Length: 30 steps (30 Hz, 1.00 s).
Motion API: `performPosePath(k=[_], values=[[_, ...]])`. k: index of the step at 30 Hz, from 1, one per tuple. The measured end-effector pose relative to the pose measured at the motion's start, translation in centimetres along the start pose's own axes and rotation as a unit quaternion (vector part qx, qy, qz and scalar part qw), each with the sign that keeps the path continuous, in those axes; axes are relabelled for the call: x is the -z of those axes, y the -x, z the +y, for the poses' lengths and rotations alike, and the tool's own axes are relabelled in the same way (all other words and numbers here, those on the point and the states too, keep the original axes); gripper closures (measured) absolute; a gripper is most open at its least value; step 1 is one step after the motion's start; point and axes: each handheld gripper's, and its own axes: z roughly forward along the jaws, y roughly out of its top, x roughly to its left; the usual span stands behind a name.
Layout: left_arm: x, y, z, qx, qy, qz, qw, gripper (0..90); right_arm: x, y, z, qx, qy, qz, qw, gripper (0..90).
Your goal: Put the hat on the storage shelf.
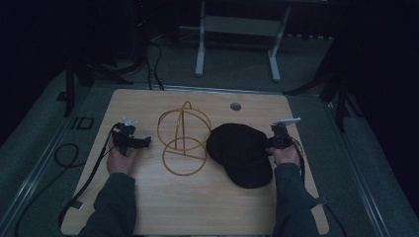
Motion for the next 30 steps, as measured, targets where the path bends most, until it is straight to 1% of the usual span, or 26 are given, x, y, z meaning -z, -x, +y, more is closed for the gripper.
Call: performPosePath(k=[3,4,7,8,9,10,12,13,18,21,22,26,30], values=[[0.0,0.0,0.0,0.000,0.000,0.000,1.0000,3.0,0.1,0.0,0.0,-0.002,0.000,0.001,1.0000,78.7],[0.0,0.0,0.0,0.000,0.000,0.000,1.0000,3.0,0.6,0.1,0.1,-0.003,0.001,0.005,1.0000,78.7],[0.0,0.0,0.0,0.000,0.000,0.000,1.0000,3.0,0.9,0.2,0.2,-0.003,0.004,0.010,0.9999,78.7],[0.0,0.0,0.0,0.000,0.000,0.000,1.0000,3.0,1.0,0.2,0.2,-0.005,0.005,0.014,0.9999,78.7],[0.0,0.0,0.0,0.000,0.000,0.000,1.0000,3.0,1.4,0.3,0.3,-0.006,0.007,0.026,0.9996,78.7],[0.0,0.0,0.0,0.000,0.000,0.000,1.0000,3.0,1.4,0.3,0.3,-0.006,0.007,0.026,0.9996,78.7],[0.0,0.0,0.0,0.000,0.000,0.000,1.0000,3.0,1.8,0.2,0.4,-0.009,0.010,0.034,0.9993,78.7],[0.0,0.0,0.0,0.000,0.000,0.000,1.0000,3.0,2.1,0.2,0.6,-0.007,0.013,0.035,0.9993,78.7],[0.0,0.0,0.0,0.000,0.000,0.000,1.0000,3.2,2.9,0.0,0.9,0.000,0.020,0.029,0.9994,78.6],[0.0,0.0,0.0,0.001,0.000,0.001,1.0000,3.2,3.2,0.0,1.0,0.000,0.022,0.031,0.9993,78.6],[0.0,0.0,0.0,0.001,0.000,0.001,1.0000,3.2,3.4,0.0,1.2,0.000,0.022,0.037,0.9991,78.6],[0.0,0.0,0.0,0.001,0.000,0.001,1.0000,3.2,3.8,0.1,1.4,0.000,0.024,0.038,0.9990,78.6],[0.0,0.0,0.0,0.001,0.000,0.001,1.0000,3.3,4.6,-0.1,1.7,0.007,0.029,0.032,0.9990,78.6]])
